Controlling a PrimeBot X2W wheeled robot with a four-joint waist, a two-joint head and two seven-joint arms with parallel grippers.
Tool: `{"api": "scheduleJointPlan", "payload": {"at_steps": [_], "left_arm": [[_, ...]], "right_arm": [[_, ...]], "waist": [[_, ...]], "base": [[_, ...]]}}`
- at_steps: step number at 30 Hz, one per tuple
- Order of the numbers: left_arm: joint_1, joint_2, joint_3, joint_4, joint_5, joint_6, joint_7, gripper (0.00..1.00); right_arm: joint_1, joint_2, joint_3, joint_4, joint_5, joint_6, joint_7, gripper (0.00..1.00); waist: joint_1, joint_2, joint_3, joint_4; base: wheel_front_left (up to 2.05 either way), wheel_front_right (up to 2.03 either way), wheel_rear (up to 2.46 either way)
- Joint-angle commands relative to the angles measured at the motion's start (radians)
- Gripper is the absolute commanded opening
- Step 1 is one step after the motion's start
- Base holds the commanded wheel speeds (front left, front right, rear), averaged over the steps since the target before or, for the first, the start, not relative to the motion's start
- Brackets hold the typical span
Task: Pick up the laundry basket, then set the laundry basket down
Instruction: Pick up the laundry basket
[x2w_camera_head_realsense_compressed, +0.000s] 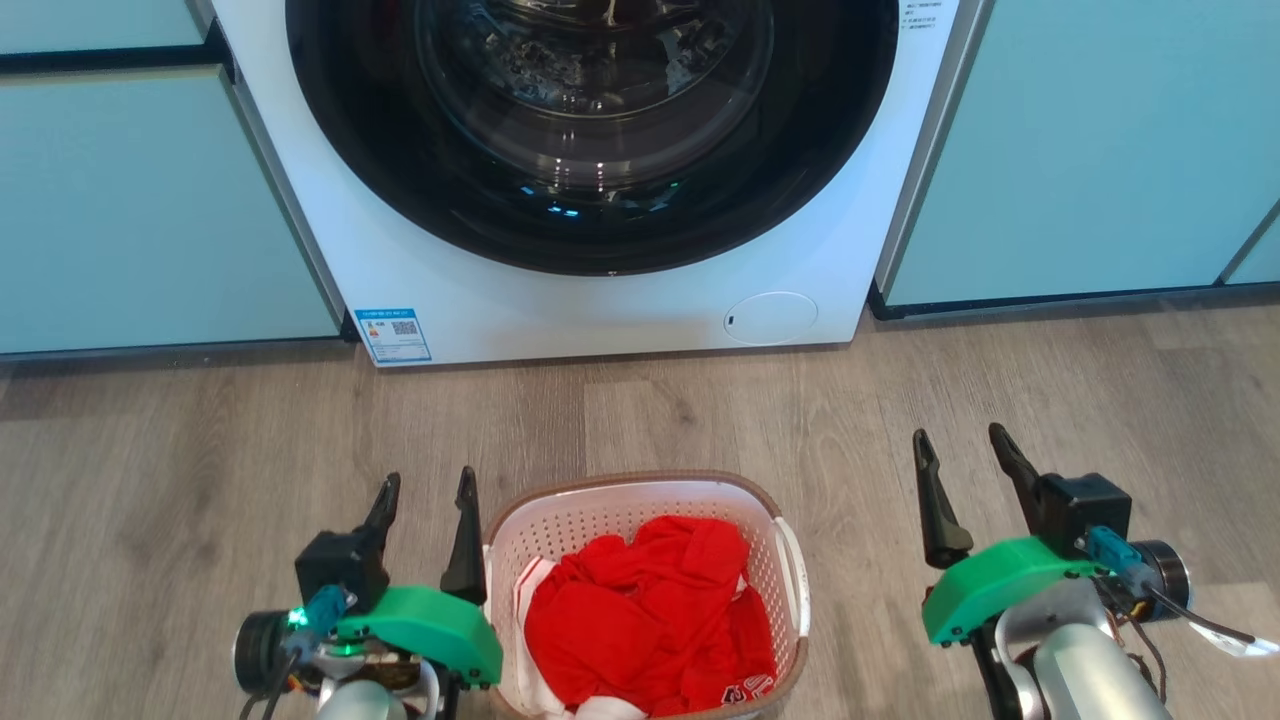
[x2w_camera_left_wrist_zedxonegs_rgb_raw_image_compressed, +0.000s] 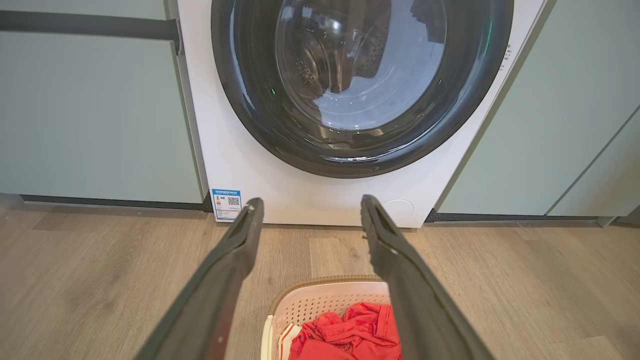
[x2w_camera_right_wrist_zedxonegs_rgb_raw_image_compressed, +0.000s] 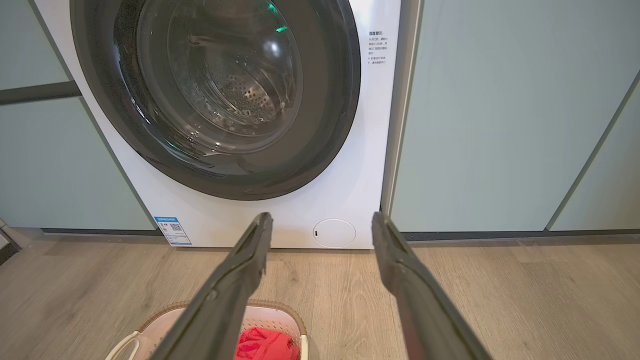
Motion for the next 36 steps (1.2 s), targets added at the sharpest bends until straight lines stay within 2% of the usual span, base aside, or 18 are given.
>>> {"api": "scheduleJointPlan", "payload": {"at_steps": [1, 12, 17, 22, 30, 36], "left_arm": [[-0.033, -0.004, 0.031, -0.027, -0.008, -0.005, -0.005, 1.00], [-0.048, -0.004, 0.016, 0.015, -0.021, 0.006, -0.005, 1.00], [-0.081, -0.004, -0.001, 0.049, -0.010, 0.004, -0.005, 1.00], [-0.138, -0.004, 0.000, 0.078, -0.016, 0.024, -0.005, 1.00], [-0.286, -0.004, -0.016, 0.235, -0.052, -0.008, -0.005, 1.00], [-0.396, -0.004, -0.031, 0.391, -0.080, -0.050, -0.005, 1.00]], "right_arm": [[-0.027, 0.006, 0.020, -0.037, -0.010, 0.007, -0.012, 1.00], [-0.037, 0.006, 0.018, -0.016, -0.029, 0.007, -0.012, 1.00], [-0.073, 0.006, 0.023, 0.022, -0.061, 0.007, -0.012, 1.00], [-0.129, 0.006, 0.024, 0.062, -0.067, 0.007, -0.012, 1.00], [-0.249, 0.006, 0.047, 0.167, -0.045, 0.007, -0.012, 1.00], [-0.340, 0.006, 0.097, 0.300, 0.010, 0.007, -0.012, 1.00]], "waist": [[0.0000, -0.0001, 0.002, 0.000], [0.0000, -0.0001, 0.043, 0.006], [0.0000, -0.0001, 0.113, 0.011], [0.0000, -0.0001, 0.207, 0.019], [0.0000, -0.0001, 0.391, 0.033], [0.0000, -0.0001, 0.505, 0.033]], "base": [[0.00, 0.00, 0.00], [0.00, 0.00, 0.00], [0.00, 0.00, 0.00], [0.00, 0.00, 0.00], [0.00, 0.00, 0.00], [0.00, 0.00, 0.00]]}}
